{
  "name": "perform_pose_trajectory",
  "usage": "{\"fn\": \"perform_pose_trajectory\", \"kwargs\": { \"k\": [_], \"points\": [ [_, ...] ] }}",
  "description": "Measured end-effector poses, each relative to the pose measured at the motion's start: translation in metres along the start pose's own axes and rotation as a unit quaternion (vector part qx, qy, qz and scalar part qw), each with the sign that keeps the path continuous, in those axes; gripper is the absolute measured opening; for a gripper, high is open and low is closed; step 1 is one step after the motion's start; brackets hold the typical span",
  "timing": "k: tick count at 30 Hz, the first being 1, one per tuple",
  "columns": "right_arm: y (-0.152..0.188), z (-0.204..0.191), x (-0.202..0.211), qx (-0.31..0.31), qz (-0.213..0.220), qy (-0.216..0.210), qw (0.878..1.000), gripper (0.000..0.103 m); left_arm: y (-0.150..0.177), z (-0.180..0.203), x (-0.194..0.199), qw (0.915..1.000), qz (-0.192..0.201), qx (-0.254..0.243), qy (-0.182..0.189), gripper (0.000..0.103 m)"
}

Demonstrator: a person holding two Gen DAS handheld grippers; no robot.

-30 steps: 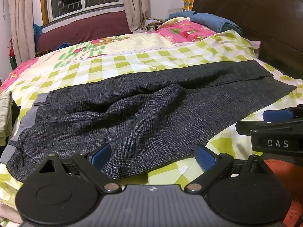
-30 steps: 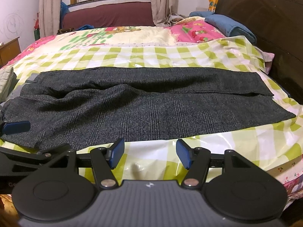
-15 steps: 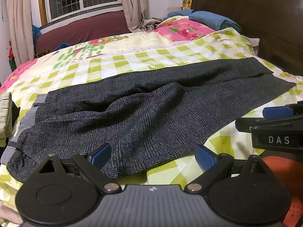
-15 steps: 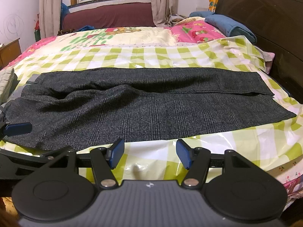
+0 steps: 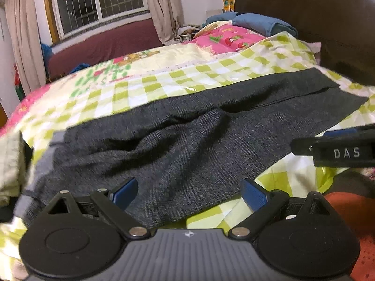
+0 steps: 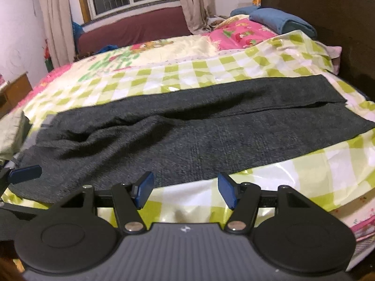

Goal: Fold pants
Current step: 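Move both tools toward the trouser hems and lower them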

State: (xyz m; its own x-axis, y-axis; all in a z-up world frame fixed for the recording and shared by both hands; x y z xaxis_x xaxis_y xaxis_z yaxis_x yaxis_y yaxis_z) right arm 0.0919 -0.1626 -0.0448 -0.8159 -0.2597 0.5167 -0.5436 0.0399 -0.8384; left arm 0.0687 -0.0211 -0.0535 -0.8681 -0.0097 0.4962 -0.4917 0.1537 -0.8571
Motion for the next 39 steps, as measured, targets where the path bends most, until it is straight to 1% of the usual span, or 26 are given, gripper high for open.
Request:
{"fn": "perform_pose_trajectory", "kwargs": {
  "k": [3,5,7,10,14,18,21,24,27,33,36,39],
  "points": [
    [-0.003,0.001,0.005,-0.008,0.014,-0.014,1.000,0.062,-0.006,0.002,0.003,0.9998,-0.007,-0.014,-0.011,0.103],
    [-0.004,0.005,0.008,-0.022,0.019,-0.018,0.999,0.064,-0.011,0.006,0.004,0.9998,-0.014,-0.013,-0.007,0.103],
    [-0.004,0.008,0.008,-0.040,0.018,-0.021,0.999,0.064,-0.018,0.011,0.003,0.9998,-0.015,-0.014,-0.004,0.103],
    [-0.005,0.006,0.009,-0.035,0.020,-0.026,0.999,0.064,-0.024,0.017,0.005,0.9999,-0.009,-0.014,0.002,0.103],
    [-0.011,0.010,0.008,-0.038,0.033,-0.016,0.999,0.064,-0.021,0.021,0.000,0.9996,-0.023,-0.008,0.017,0.103],
    [-0.007,0.019,0.000,-0.040,0.015,-0.003,0.999,0.064,-0.018,0.026,-0.013,0.9995,-0.020,-0.013,0.023,0.103],
    [-0.011,0.032,-0.006,-0.049,0.014,0.018,0.999,0.064,-0.012,0.030,-0.029,0.9986,-0.032,-0.004,0.041,0.103],
    [-0.018,0.051,-0.016,-0.047,0.013,0.043,0.998,0.064,-0.010,0.034,-0.041,0.9976,-0.034,0.007,0.061,0.103],
    [-0.023,0.078,-0.026,-0.049,0.011,0.080,0.996,0.064,-0.017,0.042,-0.053,0.9965,-0.024,0.011,0.079,0.103],
    [-0.031,0.142,-0.040,-0.080,0.010,0.147,0.986,0.064,-0.038,0.069,-0.084,0.9935,-0.004,-0.003,0.114,0.103],
    [-0.037,0.163,-0.047,-0.087,0.011,0.163,0.983,0.064,-0.050,0.083,-0.098,0.9915,0.006,-0.016,0.129,0.103],
    [-0.044,0.170,-0.061,-0.077,0.012,0.162,0.984,0.064,-0.056,0.084,-0.109,0.9894,0.003,-0.011,0.145,0.103]
  ]
}}
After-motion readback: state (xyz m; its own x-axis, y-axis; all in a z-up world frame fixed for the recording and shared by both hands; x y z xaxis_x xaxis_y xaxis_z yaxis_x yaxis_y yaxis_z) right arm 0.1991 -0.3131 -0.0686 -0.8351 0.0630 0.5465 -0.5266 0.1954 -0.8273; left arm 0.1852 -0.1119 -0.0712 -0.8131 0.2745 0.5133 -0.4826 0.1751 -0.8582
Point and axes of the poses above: each gripper's, at about its wrist camera, not at the fingertips, and x roughly against the way its jaws point, z to its right, y to its underside, the point moved 9 cm from there along -x, roughly the way its jaws point, and after that the axes turned 10 degrees about z, right-handed, at the moved point
